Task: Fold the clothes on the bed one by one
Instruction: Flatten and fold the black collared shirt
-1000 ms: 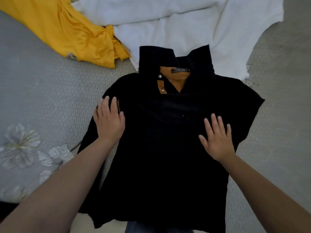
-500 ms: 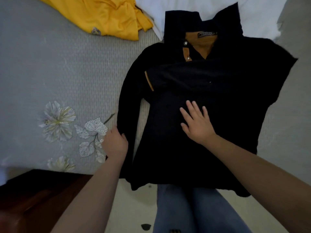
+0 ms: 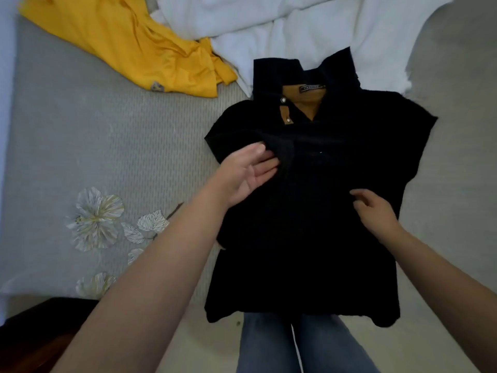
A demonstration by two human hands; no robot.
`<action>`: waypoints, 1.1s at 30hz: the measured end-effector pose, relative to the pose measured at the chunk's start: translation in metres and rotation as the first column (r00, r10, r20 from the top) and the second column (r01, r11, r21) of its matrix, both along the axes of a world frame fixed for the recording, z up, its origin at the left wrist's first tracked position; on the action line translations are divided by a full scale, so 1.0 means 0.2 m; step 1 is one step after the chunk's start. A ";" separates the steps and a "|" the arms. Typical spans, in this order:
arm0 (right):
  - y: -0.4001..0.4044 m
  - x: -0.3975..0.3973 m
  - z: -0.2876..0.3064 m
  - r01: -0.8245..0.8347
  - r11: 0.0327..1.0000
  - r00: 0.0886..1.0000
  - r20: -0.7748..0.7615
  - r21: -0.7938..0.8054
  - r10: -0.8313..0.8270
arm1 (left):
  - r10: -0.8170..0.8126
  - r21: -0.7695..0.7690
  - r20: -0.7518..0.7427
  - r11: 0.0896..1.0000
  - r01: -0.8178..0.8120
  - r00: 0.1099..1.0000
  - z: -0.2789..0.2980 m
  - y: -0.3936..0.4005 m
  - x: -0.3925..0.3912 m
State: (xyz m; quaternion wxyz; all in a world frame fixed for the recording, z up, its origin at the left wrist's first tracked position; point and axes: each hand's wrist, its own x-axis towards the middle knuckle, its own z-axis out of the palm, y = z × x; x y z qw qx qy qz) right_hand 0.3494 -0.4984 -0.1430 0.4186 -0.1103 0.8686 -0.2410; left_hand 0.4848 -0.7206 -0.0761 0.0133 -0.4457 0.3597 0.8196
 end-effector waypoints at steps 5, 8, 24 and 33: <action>0.19 -0.06 -0.02 0.178 0.983 0.984 0.002 0.049 -0.178 | -0.355 -0.657 0.510 0.426 0.621 0.783 -0.28 0.05 -0.21; 0.25 -0.02 -0.07 0.022 1.000 1.000 0.002 0.020 -0.022 | -0.323 -0.571 0.735 0.179 0.801 0.596 -0.40 -0.02 -0.12; 0.38 0.04 -0.18 -0.258 0.964 0.955 0.137 -0.064 0.265 | -0.320 -0.787 0.595 -0.045 0.616 0.737 -0.35 0.34 0.03; 0.40 -0.08 -0.09 0.318 0.940 0.943 0.148 -0.124 -0.300 | -0.576 -0.938 0.258 0.043 0.344 0.776 -0.24 0.49 -0.44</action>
